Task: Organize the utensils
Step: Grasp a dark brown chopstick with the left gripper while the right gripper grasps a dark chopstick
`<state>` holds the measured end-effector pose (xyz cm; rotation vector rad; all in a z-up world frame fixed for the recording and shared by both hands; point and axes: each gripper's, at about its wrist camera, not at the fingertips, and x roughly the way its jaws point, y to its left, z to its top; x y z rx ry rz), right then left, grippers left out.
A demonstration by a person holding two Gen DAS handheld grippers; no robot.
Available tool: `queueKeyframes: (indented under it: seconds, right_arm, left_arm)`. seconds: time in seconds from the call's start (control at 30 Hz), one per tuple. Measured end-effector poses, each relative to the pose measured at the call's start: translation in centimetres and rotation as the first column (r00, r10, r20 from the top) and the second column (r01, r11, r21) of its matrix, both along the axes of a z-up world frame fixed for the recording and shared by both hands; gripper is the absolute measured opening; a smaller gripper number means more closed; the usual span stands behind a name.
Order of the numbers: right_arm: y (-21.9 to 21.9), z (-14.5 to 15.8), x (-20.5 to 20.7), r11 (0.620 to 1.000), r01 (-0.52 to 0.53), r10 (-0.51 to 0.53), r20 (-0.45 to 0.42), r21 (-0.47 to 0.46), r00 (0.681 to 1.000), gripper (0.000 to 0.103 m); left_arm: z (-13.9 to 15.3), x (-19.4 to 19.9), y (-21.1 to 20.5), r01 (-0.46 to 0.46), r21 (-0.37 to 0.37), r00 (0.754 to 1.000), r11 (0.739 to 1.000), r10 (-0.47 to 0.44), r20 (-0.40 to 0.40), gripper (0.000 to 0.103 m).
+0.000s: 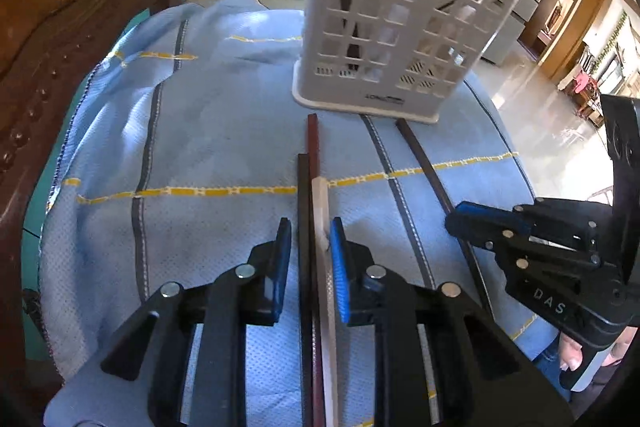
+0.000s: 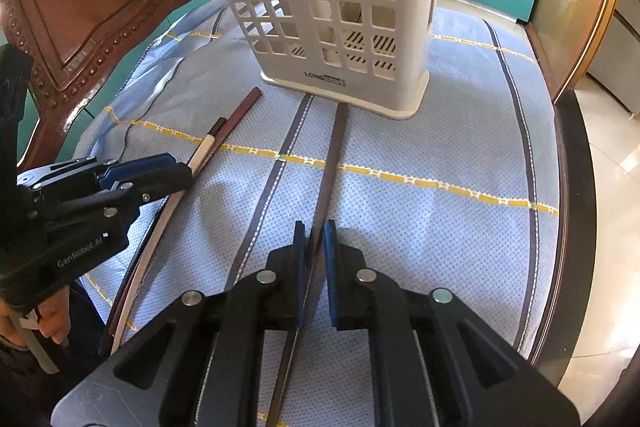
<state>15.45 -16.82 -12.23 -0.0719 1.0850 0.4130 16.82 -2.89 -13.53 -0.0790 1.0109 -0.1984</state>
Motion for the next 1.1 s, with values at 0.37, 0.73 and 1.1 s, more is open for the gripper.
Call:
queueKeyframes:
  seconds: [0.37, 0.73, 1.1]
  right_arm:
    - [0.0, 0.0, 0.0, 1.000, -0.001, 0.001, 0.004, -0.007, 1.000, 0.013]
    - [0.4, 0.0, 0.0, 1.000, -0.007, 0.007, 0.009, -0.009, 1.000, 0.018]
    - [0.7, -0.1, 0.0, 1.000, -0.015, 0.015, 0.011, -0.011, 1.000, 0.022]
  left_arm:
    - [-0.3, 0.0, 2.0, -0.065, 0.023, 0.998, 0.998, 0.065, 0.010, 0.024]
    - [-1.5, 1.2, 0.9, -0.051, 0.075, 0.999, 0.996, 0.052, 0.000, 0.025]
    - [-1.1, 0.8, 0.5, -0.034, -0.011, 0.999, 0.999, 0.035, 0.015, 0.009]
